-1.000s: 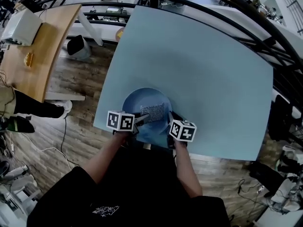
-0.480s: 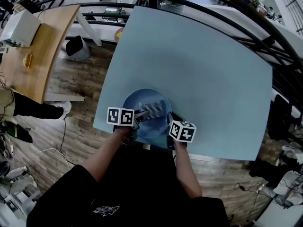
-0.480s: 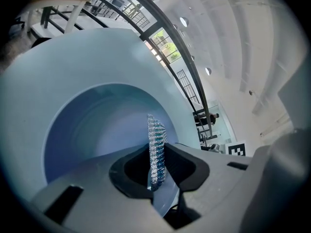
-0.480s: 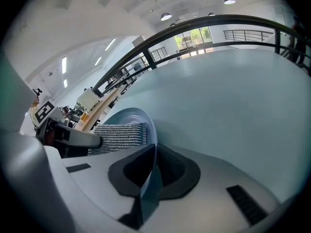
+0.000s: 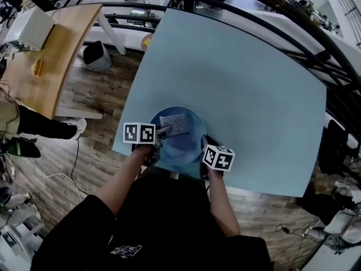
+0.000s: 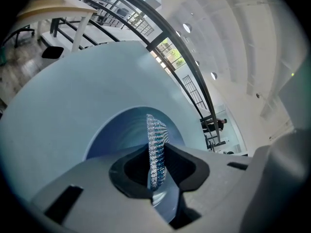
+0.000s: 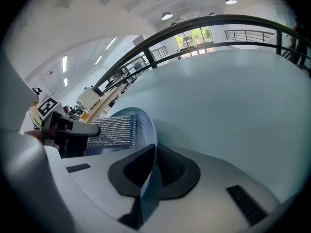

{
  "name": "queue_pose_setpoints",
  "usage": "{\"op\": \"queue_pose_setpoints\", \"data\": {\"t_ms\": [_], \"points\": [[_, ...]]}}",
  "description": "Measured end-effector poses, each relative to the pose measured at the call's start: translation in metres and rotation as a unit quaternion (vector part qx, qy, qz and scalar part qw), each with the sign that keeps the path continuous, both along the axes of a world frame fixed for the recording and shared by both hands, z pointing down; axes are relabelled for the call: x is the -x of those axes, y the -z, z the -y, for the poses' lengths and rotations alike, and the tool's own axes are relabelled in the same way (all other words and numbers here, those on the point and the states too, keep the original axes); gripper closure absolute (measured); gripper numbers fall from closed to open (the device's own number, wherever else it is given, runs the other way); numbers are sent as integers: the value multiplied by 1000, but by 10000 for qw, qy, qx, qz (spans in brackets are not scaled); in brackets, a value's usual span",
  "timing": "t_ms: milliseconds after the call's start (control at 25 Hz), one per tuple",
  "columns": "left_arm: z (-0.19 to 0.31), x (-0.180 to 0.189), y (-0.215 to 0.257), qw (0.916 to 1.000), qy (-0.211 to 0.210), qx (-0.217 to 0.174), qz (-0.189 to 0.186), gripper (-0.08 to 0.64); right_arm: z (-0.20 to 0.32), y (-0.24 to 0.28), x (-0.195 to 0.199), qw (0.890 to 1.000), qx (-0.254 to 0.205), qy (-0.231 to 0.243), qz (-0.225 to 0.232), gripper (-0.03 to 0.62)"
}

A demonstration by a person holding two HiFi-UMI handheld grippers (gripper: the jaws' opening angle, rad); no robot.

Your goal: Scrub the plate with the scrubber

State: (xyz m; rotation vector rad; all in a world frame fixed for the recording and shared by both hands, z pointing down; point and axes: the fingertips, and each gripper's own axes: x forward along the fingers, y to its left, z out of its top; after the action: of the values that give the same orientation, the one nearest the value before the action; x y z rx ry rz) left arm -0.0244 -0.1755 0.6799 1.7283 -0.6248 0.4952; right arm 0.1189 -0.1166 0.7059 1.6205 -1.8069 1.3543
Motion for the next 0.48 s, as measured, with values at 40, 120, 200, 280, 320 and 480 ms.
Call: {"op": "queue_pose_setpoints", "data": {"t_ms": [40,120,200,280,320,480], "points": [[2,4,1,10000,57,-7,28,476,0,0,0,10000,4,15,-12,572],[4,12,2,9998,174,-24,71,476,0,0,1,10000,6,56,-22,572],[5,19,2,9995,282,-29,108,476,-1,0,0,10000,7,96,-21,572],[5,26,3,9992,375,-28,145,476,0,0,0,9999,10,126,-31,572],[5,29,2,9990,420,-26,172,476,1,0,0,9999,10,141,-35,572],[1,45,3,9974,664,30,269,476,2,0,0,9998,18,188,-47,572]]}}
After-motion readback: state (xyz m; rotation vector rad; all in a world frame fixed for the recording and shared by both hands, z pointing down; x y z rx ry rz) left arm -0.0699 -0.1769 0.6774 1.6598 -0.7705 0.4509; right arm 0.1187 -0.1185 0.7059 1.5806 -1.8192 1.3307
